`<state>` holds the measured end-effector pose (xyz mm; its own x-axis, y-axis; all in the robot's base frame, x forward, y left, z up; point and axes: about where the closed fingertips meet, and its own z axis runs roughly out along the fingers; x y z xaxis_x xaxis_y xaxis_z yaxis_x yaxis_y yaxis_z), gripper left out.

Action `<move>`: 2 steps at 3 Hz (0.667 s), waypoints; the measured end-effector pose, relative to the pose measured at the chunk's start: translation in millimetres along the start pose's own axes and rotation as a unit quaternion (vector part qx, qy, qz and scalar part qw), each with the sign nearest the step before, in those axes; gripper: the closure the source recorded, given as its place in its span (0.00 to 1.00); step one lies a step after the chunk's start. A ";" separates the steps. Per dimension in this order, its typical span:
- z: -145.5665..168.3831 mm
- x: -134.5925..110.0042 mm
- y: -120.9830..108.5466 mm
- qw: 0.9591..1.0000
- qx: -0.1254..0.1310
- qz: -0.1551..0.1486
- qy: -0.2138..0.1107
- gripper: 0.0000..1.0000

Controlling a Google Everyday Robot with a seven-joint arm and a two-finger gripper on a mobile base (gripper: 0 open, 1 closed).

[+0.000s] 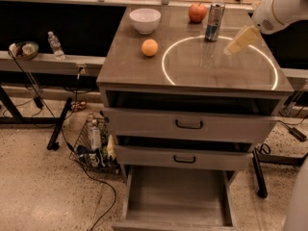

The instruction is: Place redbull can into bottom drawer

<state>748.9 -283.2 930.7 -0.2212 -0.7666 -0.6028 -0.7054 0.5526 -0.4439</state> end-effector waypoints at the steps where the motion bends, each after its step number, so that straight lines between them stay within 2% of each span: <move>1: 59.6 -13.4 -30.4 0.996 0.020 0.041 -0.075 0.00; 2: 94.7 -22.2 -42.5 0.989 0.024 0.079 -0.119 0.00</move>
Offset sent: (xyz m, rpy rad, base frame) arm 0.1564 0.0196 -0.0295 0.4033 -0.1632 -0.0520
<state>847.5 -258.7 900.2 -0.1568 -0.5732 -0.8043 -0.6408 0.6787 -0.3588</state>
